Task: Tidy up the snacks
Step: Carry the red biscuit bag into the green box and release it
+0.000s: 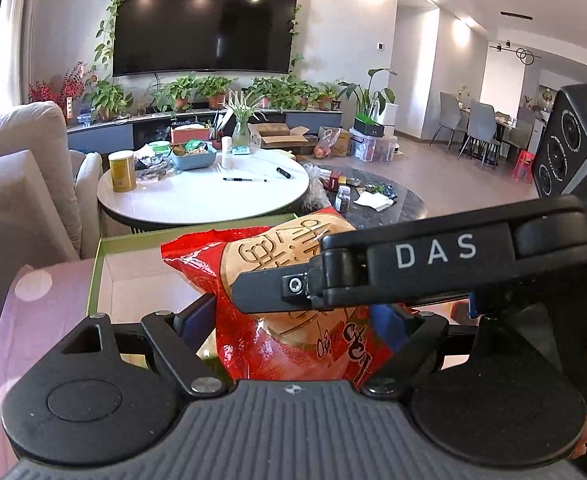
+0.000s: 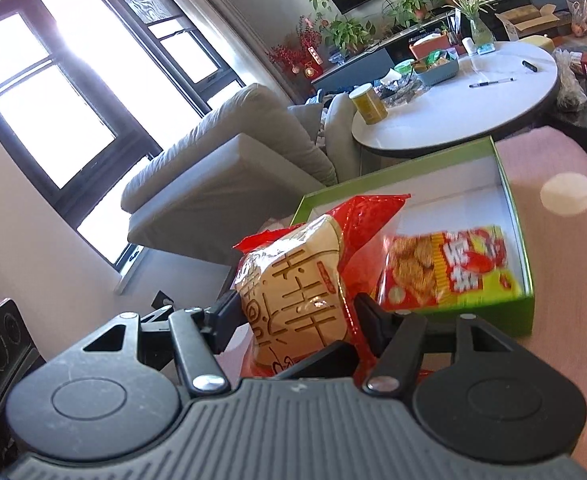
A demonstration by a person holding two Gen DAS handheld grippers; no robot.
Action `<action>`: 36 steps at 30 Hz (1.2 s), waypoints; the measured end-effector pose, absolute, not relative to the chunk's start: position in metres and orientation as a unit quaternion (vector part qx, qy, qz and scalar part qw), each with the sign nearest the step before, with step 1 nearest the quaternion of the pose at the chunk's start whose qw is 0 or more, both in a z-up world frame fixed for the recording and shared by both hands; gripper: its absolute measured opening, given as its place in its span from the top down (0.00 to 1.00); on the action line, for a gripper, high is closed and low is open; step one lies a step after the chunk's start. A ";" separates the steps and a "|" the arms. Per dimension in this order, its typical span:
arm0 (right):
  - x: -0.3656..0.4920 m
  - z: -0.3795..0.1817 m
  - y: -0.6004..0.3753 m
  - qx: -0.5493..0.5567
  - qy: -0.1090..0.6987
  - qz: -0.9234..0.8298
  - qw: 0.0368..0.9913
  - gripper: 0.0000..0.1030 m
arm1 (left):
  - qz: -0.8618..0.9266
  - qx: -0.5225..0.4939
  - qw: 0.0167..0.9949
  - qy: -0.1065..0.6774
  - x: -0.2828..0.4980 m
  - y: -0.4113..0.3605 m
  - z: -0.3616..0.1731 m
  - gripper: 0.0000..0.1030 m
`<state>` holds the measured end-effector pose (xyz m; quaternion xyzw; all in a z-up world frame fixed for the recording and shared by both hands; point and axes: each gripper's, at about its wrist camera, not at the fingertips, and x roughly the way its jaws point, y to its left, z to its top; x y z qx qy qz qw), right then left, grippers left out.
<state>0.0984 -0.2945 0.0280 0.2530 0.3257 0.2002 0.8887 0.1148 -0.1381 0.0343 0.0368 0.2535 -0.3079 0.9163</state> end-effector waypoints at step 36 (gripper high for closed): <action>0.198 -0.009 -0.345 0.268 0.320 0.102 0.903 0.40 | -0.305 0.066 0.905 0.291 0.244 -0.185 -0.017 0.18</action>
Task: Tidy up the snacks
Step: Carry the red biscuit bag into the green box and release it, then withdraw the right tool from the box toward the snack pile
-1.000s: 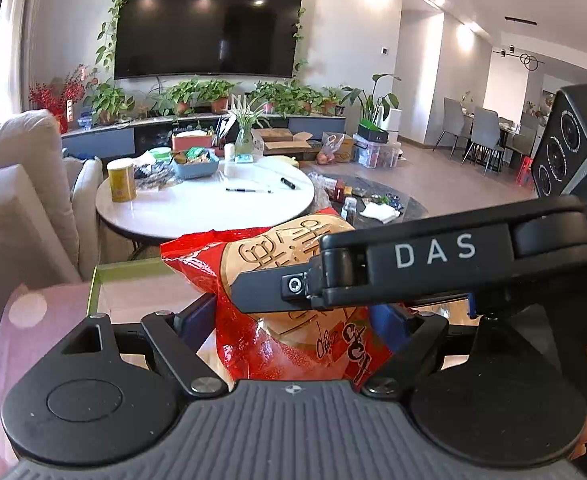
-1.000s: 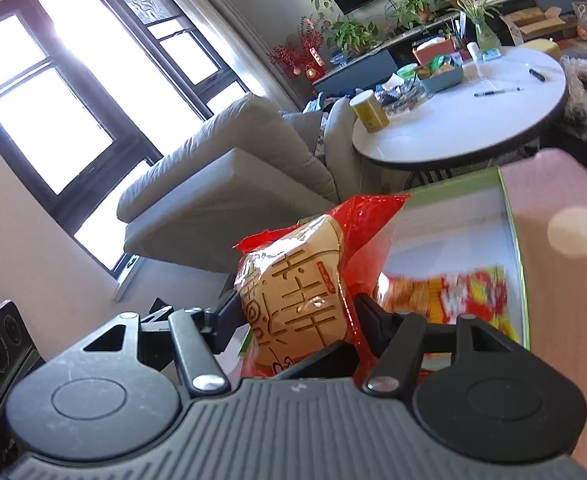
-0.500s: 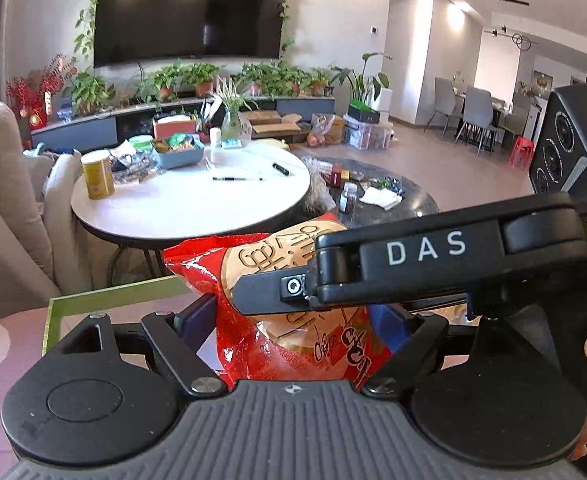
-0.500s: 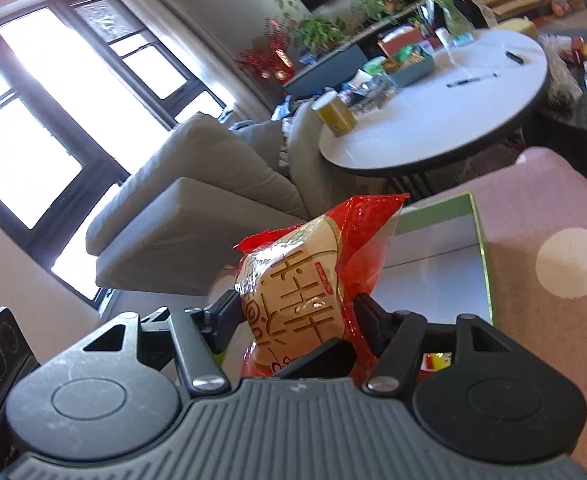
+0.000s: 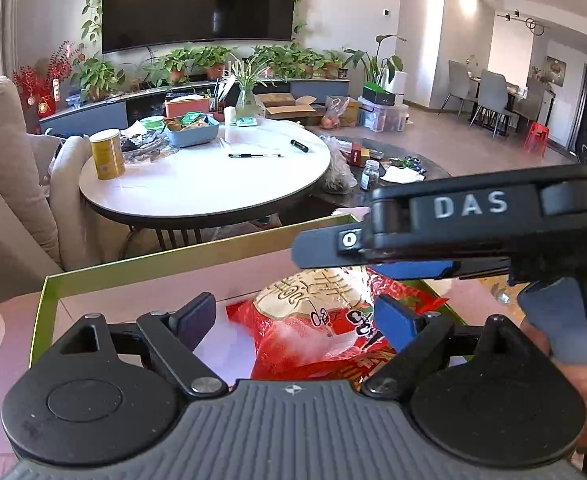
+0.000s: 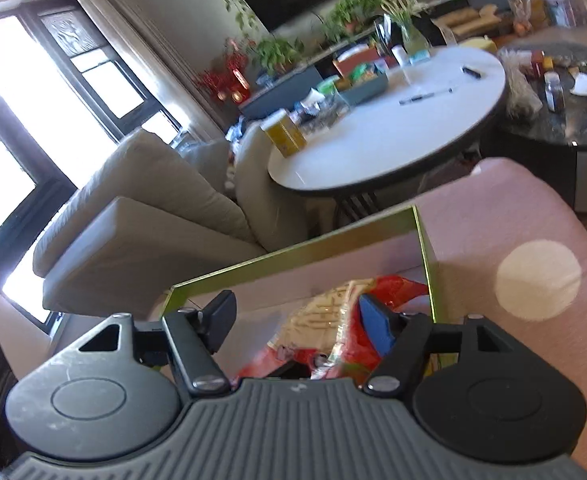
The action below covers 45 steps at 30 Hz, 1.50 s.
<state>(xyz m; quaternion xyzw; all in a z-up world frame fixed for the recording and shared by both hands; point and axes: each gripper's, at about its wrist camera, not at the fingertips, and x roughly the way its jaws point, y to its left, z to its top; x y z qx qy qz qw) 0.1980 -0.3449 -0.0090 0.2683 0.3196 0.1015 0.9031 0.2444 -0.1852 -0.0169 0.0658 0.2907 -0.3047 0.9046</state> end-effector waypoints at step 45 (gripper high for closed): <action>0.035 -0.006 -0.214 0.059 0.346 0.222 0.910 0.37 | -0.134 -0.037 0.949 0.283 0.092 -0.002 -0.019 0.10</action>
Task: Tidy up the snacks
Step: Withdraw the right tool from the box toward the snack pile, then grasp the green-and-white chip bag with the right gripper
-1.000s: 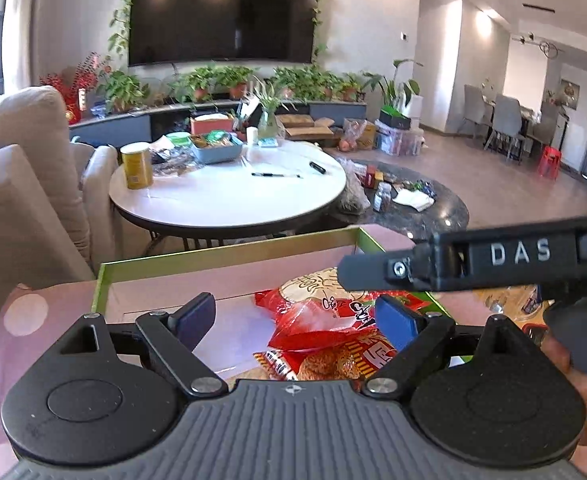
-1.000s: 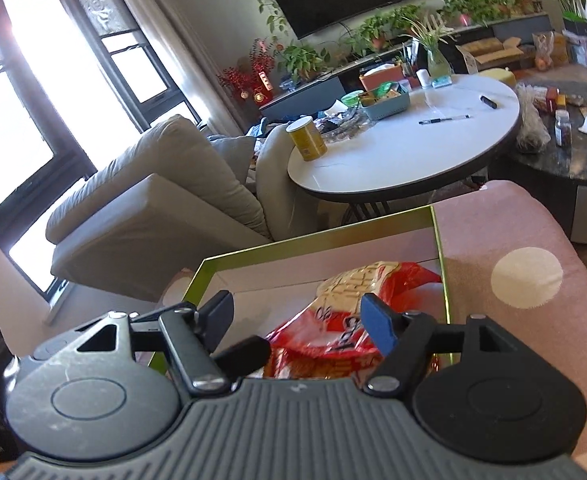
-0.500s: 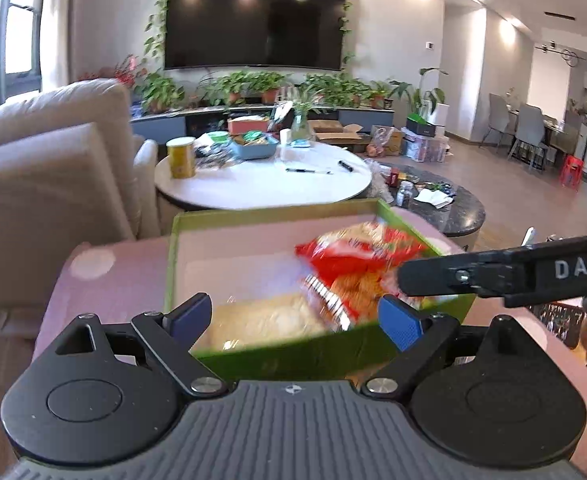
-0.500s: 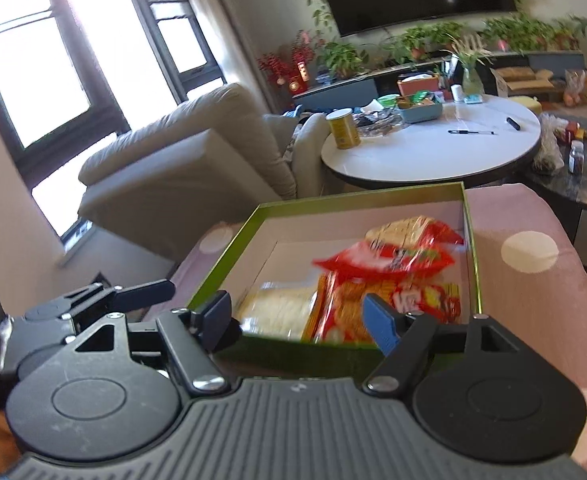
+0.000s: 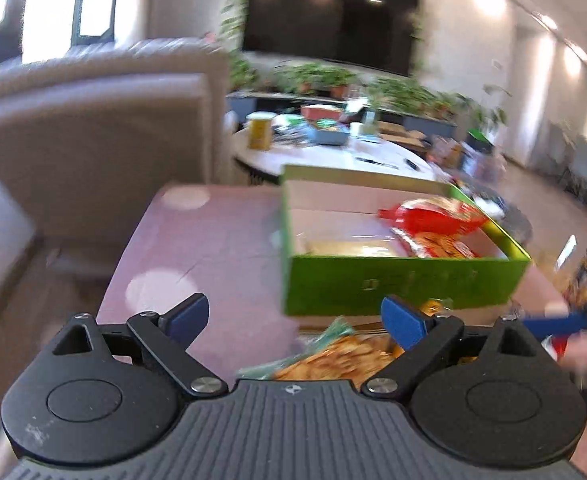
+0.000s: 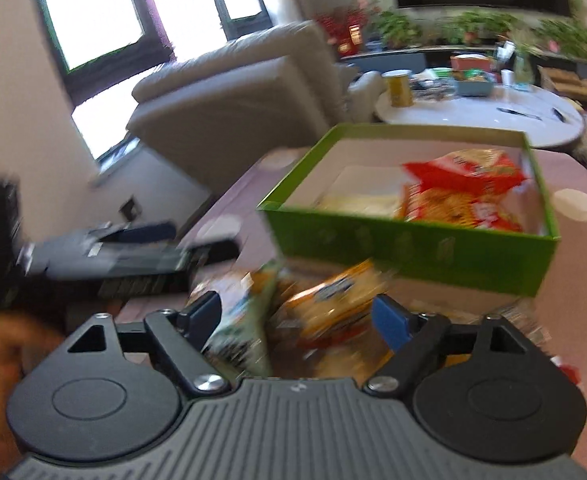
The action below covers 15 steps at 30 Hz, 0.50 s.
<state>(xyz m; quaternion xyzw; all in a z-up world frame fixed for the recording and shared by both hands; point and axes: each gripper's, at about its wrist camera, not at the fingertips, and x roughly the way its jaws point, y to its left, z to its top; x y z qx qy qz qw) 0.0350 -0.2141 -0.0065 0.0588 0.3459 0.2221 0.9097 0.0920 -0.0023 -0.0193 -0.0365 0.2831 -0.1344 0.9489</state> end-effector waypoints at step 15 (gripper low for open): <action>0.032 -0.041 -0.176 -0.049 0.375 0.181 0.908 0.32 | -0.102 -0.077 0.946 0.299 0.090 0.028 -0.040 0.10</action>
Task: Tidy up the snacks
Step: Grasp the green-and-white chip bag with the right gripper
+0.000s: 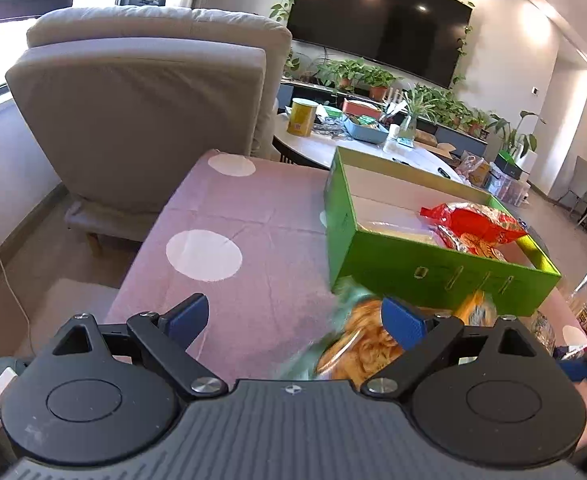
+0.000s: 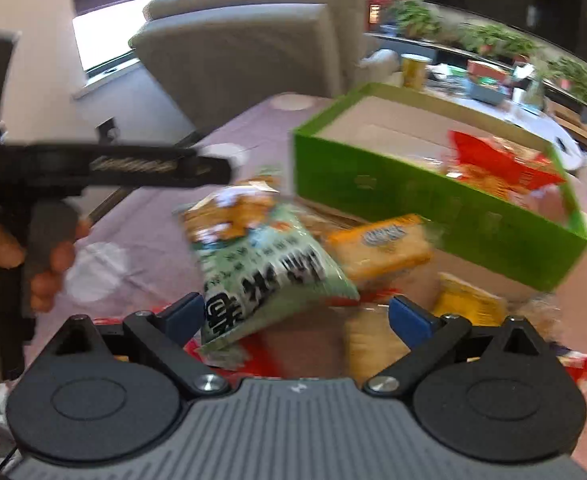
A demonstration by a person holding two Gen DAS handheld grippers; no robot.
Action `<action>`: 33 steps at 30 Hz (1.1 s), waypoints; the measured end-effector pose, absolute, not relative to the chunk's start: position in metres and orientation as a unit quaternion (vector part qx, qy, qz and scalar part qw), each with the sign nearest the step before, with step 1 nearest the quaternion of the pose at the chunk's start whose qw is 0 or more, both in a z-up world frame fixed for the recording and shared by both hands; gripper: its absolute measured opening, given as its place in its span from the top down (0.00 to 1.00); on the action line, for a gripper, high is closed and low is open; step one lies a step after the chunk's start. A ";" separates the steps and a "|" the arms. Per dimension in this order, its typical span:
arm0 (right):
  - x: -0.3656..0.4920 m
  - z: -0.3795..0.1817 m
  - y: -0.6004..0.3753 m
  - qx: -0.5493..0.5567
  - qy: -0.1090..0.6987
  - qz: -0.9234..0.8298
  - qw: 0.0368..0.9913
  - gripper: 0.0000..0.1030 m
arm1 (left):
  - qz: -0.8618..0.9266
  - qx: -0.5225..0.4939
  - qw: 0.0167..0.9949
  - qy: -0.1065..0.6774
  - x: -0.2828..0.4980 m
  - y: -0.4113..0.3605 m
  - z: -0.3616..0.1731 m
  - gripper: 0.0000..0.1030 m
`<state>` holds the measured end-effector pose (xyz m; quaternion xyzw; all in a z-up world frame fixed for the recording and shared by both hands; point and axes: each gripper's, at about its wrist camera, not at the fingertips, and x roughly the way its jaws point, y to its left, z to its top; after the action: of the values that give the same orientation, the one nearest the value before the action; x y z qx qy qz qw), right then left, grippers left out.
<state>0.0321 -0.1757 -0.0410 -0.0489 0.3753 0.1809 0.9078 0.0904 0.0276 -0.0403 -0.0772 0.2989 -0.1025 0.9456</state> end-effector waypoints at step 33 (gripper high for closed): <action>0.061 -0.050 -0.233 0.122 0.392 0.111 0.905 0.35 | -0.164 -0.071 0.927 0.330 0.078 0.010 -0.066 0.05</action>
<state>0.0608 -0.2330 -0.0503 0.1222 0.3916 0.1106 0.9053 0.0779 0.0096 -0.0656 -0.0714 0.3300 -0.1639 0.9269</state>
